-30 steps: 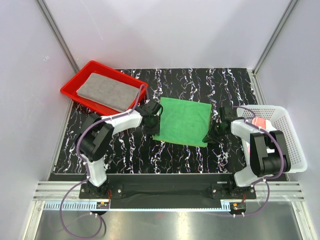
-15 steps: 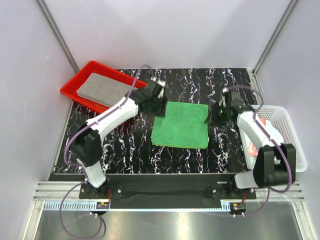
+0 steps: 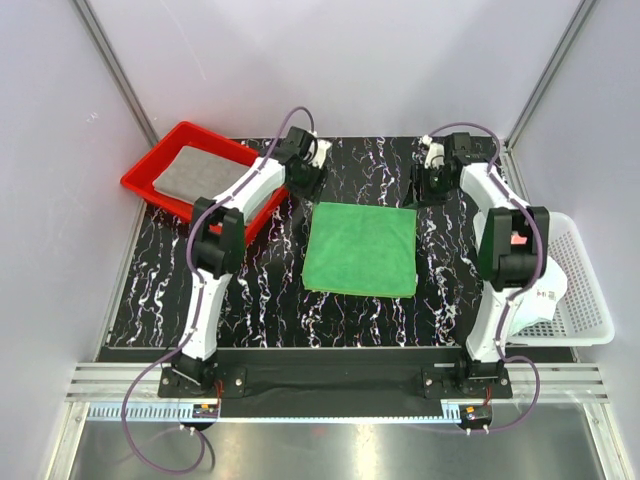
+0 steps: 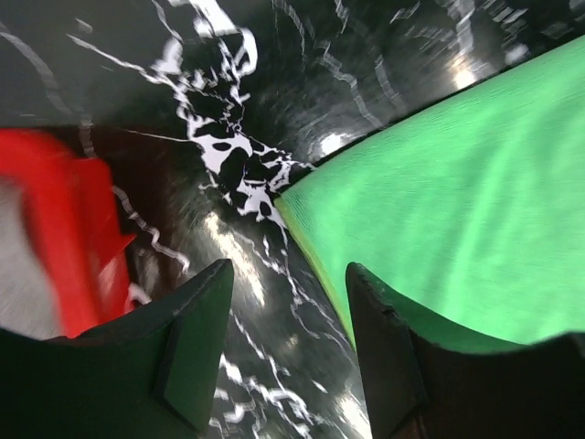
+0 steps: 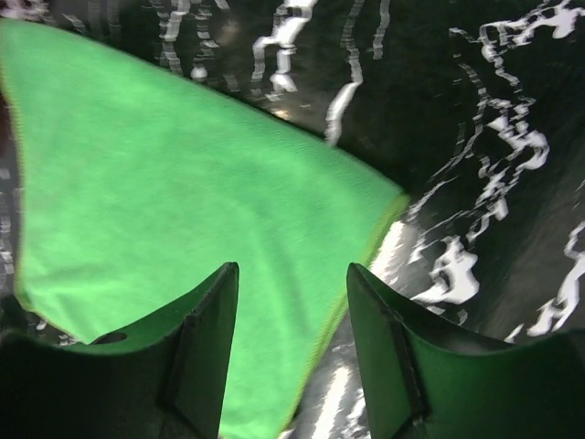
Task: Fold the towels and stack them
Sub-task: Fold the towel
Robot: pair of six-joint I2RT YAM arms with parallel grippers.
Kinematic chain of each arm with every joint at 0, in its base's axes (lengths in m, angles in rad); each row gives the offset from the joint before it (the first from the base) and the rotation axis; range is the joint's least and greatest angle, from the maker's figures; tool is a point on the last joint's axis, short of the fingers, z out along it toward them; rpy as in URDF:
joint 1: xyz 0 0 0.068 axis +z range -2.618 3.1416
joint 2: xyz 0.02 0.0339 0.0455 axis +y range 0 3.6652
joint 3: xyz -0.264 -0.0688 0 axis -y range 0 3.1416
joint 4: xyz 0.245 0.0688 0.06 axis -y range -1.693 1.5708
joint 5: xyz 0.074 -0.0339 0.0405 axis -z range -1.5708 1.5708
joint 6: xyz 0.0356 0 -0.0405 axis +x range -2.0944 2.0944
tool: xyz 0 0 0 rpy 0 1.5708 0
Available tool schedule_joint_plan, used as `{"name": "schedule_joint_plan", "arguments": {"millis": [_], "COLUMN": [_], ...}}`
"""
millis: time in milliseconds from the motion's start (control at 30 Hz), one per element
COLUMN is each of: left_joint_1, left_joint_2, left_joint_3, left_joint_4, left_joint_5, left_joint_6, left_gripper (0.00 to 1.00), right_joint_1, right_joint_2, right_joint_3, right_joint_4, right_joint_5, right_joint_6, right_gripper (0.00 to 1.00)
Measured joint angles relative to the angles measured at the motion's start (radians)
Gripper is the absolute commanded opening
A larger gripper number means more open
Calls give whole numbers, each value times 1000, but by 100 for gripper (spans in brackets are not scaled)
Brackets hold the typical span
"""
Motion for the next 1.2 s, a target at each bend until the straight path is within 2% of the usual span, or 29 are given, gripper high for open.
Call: {"name": "schedule_joint_plan", "arguments": {"millis": [167,367,567,767,833,867,933,1000,1033,1133,1200], "left_joint_1": [-1,-6,-7,-7,-7,-7,-7,-7,-7,-8,-8], "left_joint_2": [71,95,127,182,193,195,195,195,196,197,197], "left_joint_3": [15,77,101,116,122,125,130,134,135,140,140], "left_joint_4": [-12,5,21,10,10,9,9,10,8,7,7], "left_joint_5": [34,60,67,85,93,99,109,116,117,117,114], "left_joint_6": [51,94,132,172,180,185,192,197,200,208,209], "left_gripper": [58,53,45,43,39,31,23,6,0,0,0], "right_joint_1": [-42,-58,-73,-78,-79,-79,-80,-80,-80,-82,-84], "right_joint_2": [149,283,358,401,409,410,411,415,419,429,429], "right_joint_3": [127,261,326,386,397,399,399,399,399,405,405], "right_joint_4": [-86,-159,-204,-246,-257,-259,-264,-265,-265,-265,-263], "right_joint_5": [-39,-77,-107,-129,-134,-135,-139,-145,-151,-162,-159], "right_joint_6": [-99,-189,-252,-312,-326,-333,-348,-359,-364,-375,-383], "right_gripper": [55,54,51,47,43,41,32,24,15,0,0]}}
